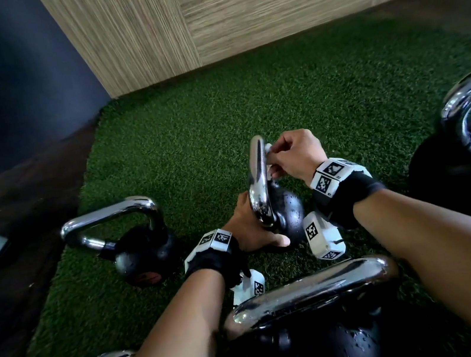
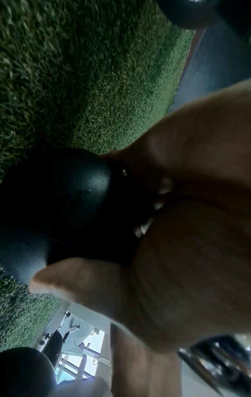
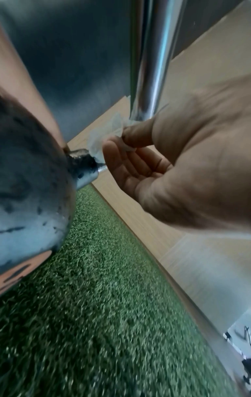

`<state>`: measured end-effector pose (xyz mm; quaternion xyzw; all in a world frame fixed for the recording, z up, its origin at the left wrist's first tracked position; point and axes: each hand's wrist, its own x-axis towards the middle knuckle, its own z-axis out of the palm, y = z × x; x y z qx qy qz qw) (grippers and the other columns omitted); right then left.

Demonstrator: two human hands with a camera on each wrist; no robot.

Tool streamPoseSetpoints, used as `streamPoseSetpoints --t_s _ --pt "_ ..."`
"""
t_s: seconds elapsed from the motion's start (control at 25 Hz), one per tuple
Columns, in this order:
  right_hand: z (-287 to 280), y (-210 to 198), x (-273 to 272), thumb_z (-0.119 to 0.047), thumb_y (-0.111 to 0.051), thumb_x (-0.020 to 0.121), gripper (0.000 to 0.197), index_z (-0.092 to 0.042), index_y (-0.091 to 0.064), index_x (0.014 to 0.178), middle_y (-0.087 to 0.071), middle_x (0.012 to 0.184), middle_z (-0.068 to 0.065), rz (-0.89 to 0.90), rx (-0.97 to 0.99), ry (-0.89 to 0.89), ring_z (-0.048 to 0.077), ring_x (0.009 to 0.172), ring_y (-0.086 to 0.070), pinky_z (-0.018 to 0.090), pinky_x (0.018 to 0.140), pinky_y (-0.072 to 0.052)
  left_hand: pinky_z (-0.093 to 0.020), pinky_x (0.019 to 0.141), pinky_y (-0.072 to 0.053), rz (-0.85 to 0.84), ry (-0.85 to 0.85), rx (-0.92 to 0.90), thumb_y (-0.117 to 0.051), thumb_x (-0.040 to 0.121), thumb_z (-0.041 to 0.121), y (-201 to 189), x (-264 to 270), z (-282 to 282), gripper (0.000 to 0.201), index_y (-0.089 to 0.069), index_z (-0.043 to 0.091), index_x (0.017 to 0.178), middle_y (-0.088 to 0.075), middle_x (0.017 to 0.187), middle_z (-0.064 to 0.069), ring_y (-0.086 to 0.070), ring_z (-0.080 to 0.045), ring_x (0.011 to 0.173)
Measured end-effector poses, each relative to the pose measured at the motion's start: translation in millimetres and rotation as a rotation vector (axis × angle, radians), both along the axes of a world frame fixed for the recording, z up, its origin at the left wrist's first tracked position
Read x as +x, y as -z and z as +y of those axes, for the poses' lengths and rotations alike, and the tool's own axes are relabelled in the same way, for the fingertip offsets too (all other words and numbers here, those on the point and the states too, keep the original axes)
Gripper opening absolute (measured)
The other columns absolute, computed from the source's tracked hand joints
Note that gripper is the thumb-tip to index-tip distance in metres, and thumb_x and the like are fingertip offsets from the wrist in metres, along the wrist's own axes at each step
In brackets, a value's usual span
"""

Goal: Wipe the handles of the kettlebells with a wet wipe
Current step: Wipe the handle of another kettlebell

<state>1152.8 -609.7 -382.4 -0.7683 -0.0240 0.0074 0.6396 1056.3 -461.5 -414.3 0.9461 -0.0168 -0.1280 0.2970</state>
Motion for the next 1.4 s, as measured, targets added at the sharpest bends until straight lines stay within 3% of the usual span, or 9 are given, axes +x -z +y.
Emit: streamPoseSetpoints --t_s 0.28,0.44,0.52,0.68,0.8,0.92,1.08,1.2,1.4 --pt "14.1 6.5 4.4 -0.006 -0.075 0.077 0.012 -0.005 -0.065 0.071 -0.068 0.049 0.007 0.039 -0.257 -0.031 0.02 0.043 -0.068 0.034 0.043 -0.059 -0.039 0.12 -0.033 0.001 0.01 0.071 -0.093 0.066 0.03 -1.9 2.5 -4.1 0.103 -0.037 0.014 0.151 -0.045 0.147 -0.009 -0.041 -0.025 0.14" --pt "7.2 -10.5 6.6 -0.013 -0.065 0.09 0.018 0.002 -0.069 0.081 -0.074 0.074 0.016 0.088 -0.488 -0.154 0.028 0.065 -0.073 0.042 0.067 -0.064 -0.041 0.118 -0.036 0.012 0.053 0.029 -0.094 0.064 0.032 -7.5 -0.6 -2.6 0.104 -0.038 0.018 0.151 -0.048 0.148 -0.006 -0.043 -0.025 0.14" --pt "-6.8 -19.3 -0.3 -0.004 -0.065 0.091 0.011 -0.001 -0.069 0.082 -0.072 0.071 0.011 0.096 -0.5 -0.237 0.02 0.056 -0.07 0.034 0.057 -0.063 -0.041 0.115 -0.04 -0.037 0.059 0.138 -0.092 0.062 0.045 -11.1 -8.3 -2.2 0.101 -0.042 0.027 0.148 -0.052 0.146 0.001 -0.047 -0.021 0.137" --pt "-40.3 -41.0 -12.2 -0.008 -0.077 0.082 0.031 -0.017 -0.067 0.11 -0.068 0.083 0.001 -0.222 -0.612 -0.132 0.009 0.063 -0.064 0.025 0.053 -0.056 -0.025 0.108 -0.042 -0.067 0.065 0.154 -0.086 0.057 0.066 -35.5 -26.0 6.4 0.09 -0.05 0.041 0.136 -0.066 0.129 0.018 -0.061 -0.006 0.121" --pt "-35.2 -65.5 -19.6 -0.005 -0.068 0.087 0.058 -0.03 -0.057 0.139 -0.074 0.1 0.0 -0.449 -0.677 -0.306 0.006 0.065 -0.062 0.024 0.064 -0.059 -0.036 0.112 -0.043 -0.175 -0.04 -0.025 -0.08 0.05 0.081 -73.3 -40.5 9.2 0.123 -0.028 0.039 0.154 -0.061 0.138 0.014 -0.061 -0.007 0.122" --pt "-22.9 -81.1 -20.7 -0.007 -0.061 0.093 0.055 -0.032 -0.056 0.142 -0.067 0.133 0.004 -0.524 -0.888 -0.46 0.012 0.099 -0.068 0.017 0.083 -0.048 -0.027 0.087 -0.058 -0.406 -0.067 0.167 -0.082 0.06 0.066 -98.0 -45.5 -2.5 0.067 -0.066 0.033 0.117 -0.077 0.104 0.011 -0.071 -0.004 0.092" --pt "-20.5 -87.2 -27.3 -0.007 -0.052 0.095 0.049 -0.026 -0.06 0.139 -0.067 0.133 0.009 -0.469 -0.946 -0.45 0.023 0.111 -0.067 0.022 0.091 -0.049 -0.024 0.066 -0.047 -0.3 -0.088 0.318 -0.088 0.064 0.044 -116.5 -31.5 -15.5 0.04 -0.069 0.02 0.09 -0.072 0.084 0.003 -0.069 -0.018 0.083" --pt "-23.5 -92.1 -30.4 -0.013 -0.053 0.095 0.037 -0.016 -0.069 0.128 -0.072 0.119 0.013 -0.433 -1.0 -0.389 0.027 0.102 -0.07 0.032 0.09 -0.057 -0.03 0.076 -0.057 -0.195 -0.033 0.416 -0.092 0.061 0.033 -130.5 -17.6 -5.7 0.048 -0.07 0.022 0.103 -0.074 0.096 0.0 -0.072 -0.022 0.095" --pt "-33.9 -98.6 -41.0 -0.012 -0.061 0.086 0.02 -0.01 -0.078 0.097 -0.068 0.077 0.007 -0.401 -1.067 -0.359 0.024 0.073 -0.067 0.023 0.062 -0.046 -0.035 0.086 -0.054 -0.282 0.084 0.605 -0.083 0.075 0.015 -138.5 -1.4 24.1 0.084 -0.047 0.059 0.138 -0.066 0.115 0.005 -0.066 -0.025 0.11"
